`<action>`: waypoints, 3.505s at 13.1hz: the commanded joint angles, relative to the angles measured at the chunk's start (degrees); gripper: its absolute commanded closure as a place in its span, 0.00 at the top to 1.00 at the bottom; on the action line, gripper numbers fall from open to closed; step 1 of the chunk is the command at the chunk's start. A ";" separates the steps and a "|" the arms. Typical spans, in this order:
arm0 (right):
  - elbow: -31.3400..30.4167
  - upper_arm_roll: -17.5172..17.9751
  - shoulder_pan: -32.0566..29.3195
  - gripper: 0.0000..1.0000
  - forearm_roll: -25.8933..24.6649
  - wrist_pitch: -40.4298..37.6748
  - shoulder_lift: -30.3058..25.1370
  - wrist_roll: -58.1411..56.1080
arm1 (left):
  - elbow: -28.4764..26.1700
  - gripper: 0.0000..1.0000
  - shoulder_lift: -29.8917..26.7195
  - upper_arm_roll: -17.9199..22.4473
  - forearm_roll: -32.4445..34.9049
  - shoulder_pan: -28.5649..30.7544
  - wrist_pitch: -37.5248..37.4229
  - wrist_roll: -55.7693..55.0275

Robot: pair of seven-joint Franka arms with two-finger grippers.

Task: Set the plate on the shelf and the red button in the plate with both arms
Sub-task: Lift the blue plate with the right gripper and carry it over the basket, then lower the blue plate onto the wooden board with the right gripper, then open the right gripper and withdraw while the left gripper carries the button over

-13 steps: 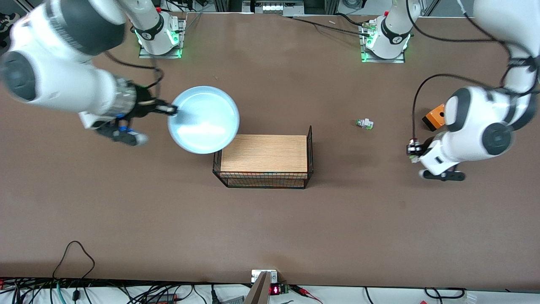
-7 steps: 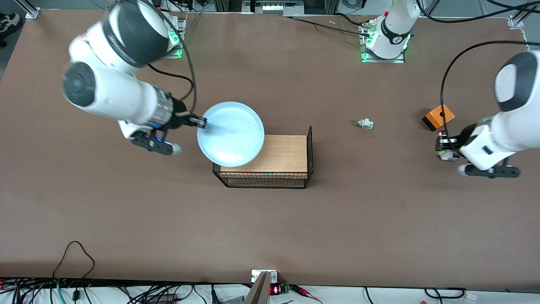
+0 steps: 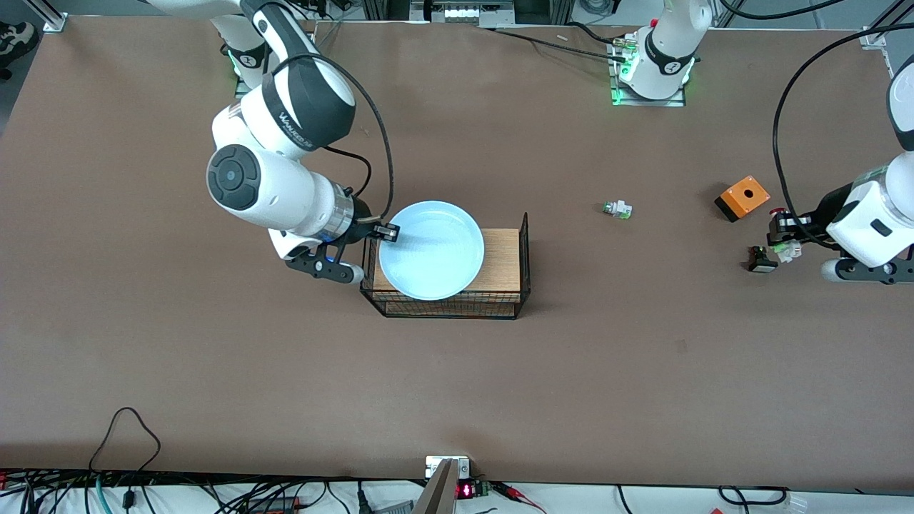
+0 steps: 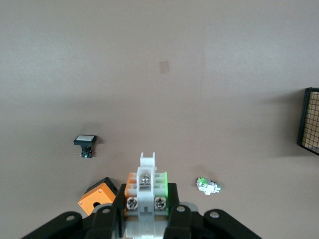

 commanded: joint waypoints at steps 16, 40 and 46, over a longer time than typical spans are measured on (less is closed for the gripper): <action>-3.71 -0.60 5.11 0.00 -6.56 5.20 0.57 1.97 | -0.40 0.00 0.44 -0.58 -0.37 0.46 -1.35 1.21; 3.23 -1.04 1.61 1.00 3.46 8.23 -1.61 1.27 | -0.05 0.00 0.00 -8.12 -6.25 -0.24 -5.66 0.25; 3.23 -1.30 -5.95 1.00 -11.98 -11.11 -8.03 -11.79 | 0.47 0.00 4.74 -14.64 -6.17 -9.01 -5.04 -6.32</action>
